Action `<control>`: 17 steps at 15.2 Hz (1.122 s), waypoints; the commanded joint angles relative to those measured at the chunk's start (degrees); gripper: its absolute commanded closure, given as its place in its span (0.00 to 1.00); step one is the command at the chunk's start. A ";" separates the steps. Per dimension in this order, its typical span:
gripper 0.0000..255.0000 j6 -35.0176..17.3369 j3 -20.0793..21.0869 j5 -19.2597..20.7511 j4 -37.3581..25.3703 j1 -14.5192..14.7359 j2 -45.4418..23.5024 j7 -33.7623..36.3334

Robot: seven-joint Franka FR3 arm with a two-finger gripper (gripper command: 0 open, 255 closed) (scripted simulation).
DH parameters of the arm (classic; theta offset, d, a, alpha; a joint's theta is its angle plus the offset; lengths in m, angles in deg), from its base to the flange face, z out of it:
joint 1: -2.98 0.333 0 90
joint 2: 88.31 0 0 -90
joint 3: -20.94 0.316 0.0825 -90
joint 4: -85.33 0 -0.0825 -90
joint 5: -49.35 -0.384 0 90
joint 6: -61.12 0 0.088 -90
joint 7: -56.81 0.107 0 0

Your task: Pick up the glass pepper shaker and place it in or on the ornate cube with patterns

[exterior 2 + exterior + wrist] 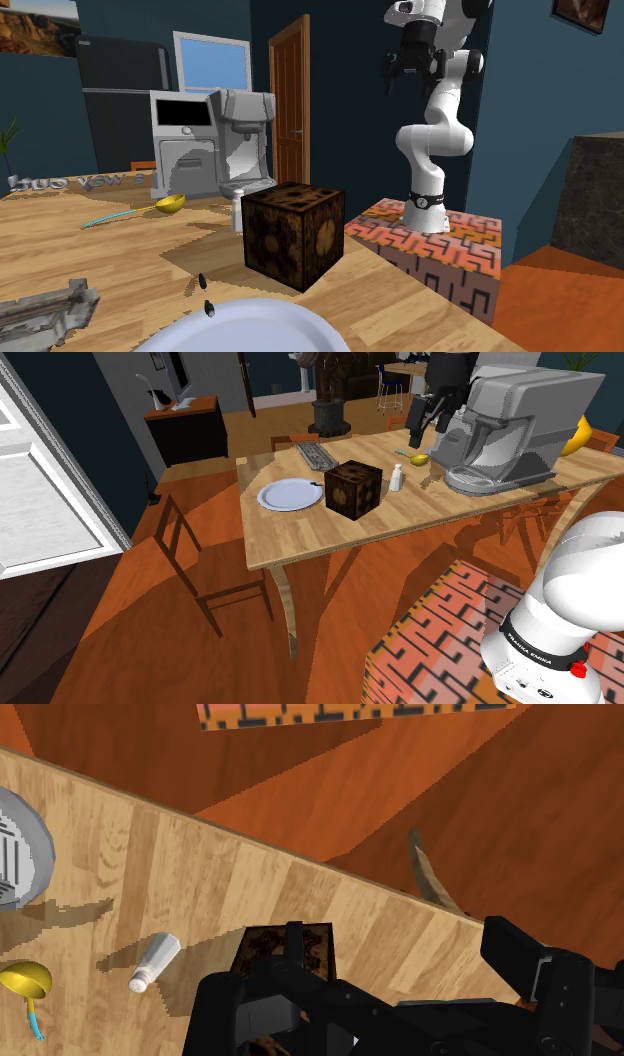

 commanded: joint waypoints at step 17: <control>0.00 -19.59 -18.34 1.41 -3.92 -2.42 -22.59 -18.29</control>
